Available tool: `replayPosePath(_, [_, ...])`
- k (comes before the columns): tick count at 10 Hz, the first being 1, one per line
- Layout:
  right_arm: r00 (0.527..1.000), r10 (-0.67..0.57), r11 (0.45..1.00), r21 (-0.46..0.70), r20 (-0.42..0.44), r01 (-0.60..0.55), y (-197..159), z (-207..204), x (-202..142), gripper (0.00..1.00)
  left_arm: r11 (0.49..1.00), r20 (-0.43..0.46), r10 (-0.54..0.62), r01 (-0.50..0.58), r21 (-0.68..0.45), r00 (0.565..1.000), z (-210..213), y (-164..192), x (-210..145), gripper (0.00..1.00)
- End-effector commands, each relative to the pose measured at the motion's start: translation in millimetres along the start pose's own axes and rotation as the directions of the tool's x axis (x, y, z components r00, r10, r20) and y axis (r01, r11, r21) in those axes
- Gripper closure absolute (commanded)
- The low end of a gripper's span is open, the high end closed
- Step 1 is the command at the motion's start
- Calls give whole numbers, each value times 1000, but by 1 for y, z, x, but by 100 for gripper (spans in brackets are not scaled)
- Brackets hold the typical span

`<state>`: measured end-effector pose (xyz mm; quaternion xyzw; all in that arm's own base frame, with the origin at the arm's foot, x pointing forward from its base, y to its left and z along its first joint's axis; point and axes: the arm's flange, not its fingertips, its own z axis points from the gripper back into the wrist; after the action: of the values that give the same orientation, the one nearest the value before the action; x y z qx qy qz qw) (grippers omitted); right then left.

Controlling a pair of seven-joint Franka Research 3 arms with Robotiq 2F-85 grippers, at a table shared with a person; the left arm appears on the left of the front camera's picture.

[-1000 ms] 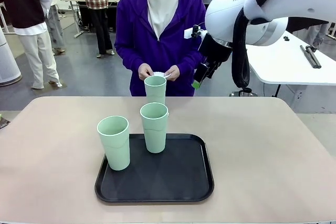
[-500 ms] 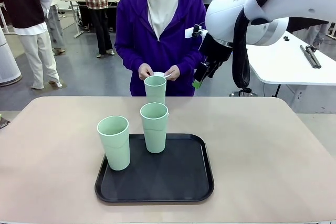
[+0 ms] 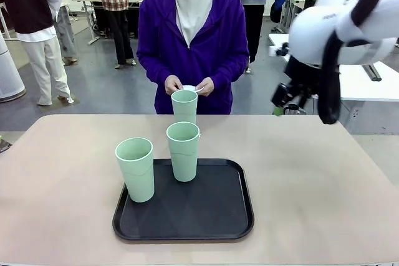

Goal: Place coasters on the table and set cups on them.
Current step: Take one Reusable plastic cup from the Flat Tray and place it on a coaster set by the human.

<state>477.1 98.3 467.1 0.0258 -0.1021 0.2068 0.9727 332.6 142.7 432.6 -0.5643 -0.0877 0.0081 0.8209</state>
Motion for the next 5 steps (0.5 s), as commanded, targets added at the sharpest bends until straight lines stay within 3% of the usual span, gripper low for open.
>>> replayPosePath(1, [995,-87,996,17,-38,88,-7,5,-45,0,1000,1,-15,15,-10,1000,2,-1,-1,0])
replayPosePath(3, [988,-143,988,55,-55,146,-19,-5,-87,0,1000,1,-15,15,-10,1000,2,-1,-1,0])
replayPosePath(4, [987,-160,986,48,-22,161,-19,-5,-98,0,1000,1,-15,15,-10,1000,2,-1,-1,0])
replayPosePath(5, [991,-112,993,33,-73,115,-25,-6,-71,0,1000,1,-15,15,-10,1000,2,-1,-1,0])
